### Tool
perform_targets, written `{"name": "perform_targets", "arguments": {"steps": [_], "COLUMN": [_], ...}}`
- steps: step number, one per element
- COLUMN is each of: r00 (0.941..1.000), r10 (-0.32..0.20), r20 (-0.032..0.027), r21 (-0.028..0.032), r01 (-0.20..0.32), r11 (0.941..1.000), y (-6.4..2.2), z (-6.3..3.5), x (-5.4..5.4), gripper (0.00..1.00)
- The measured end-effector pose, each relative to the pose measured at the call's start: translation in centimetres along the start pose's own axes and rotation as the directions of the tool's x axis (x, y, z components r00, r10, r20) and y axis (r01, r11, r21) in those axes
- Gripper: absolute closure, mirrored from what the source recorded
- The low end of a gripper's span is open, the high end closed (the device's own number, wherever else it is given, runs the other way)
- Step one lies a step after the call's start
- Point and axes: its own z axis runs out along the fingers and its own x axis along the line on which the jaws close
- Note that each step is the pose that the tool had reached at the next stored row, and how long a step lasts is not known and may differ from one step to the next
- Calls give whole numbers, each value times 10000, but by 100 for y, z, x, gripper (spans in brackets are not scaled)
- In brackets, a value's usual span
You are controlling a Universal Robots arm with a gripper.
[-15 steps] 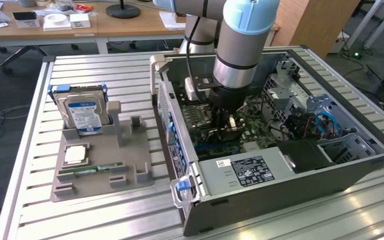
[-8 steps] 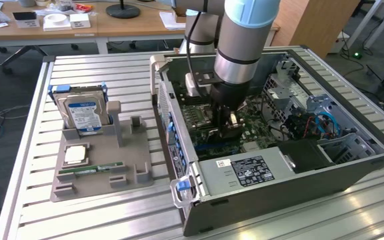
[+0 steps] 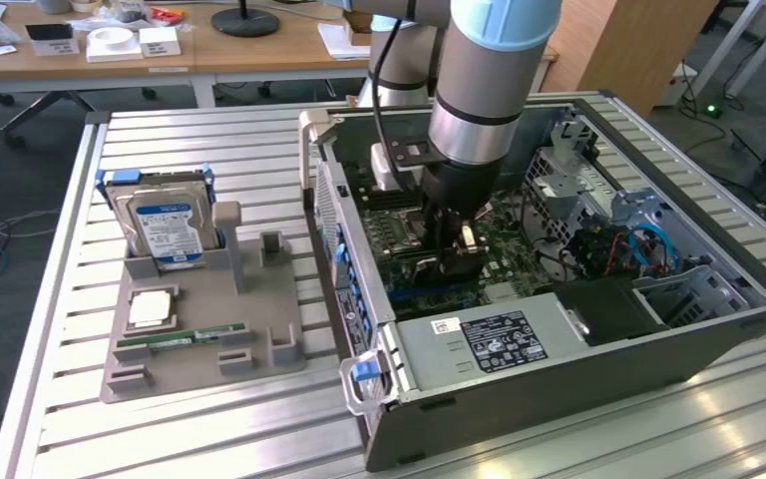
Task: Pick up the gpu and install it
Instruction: 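Insert the gpu into the slot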
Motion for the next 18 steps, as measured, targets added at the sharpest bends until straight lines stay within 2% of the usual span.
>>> {"name": "perform_targets", "arguments": {"steps": [18], "r00": [10000], "r10": [0], "r20": [1], "r21": [0], "r01": [0], "r11": [10000], "y": [0], "z": [0], "x": [1], "gripper": [48]}}
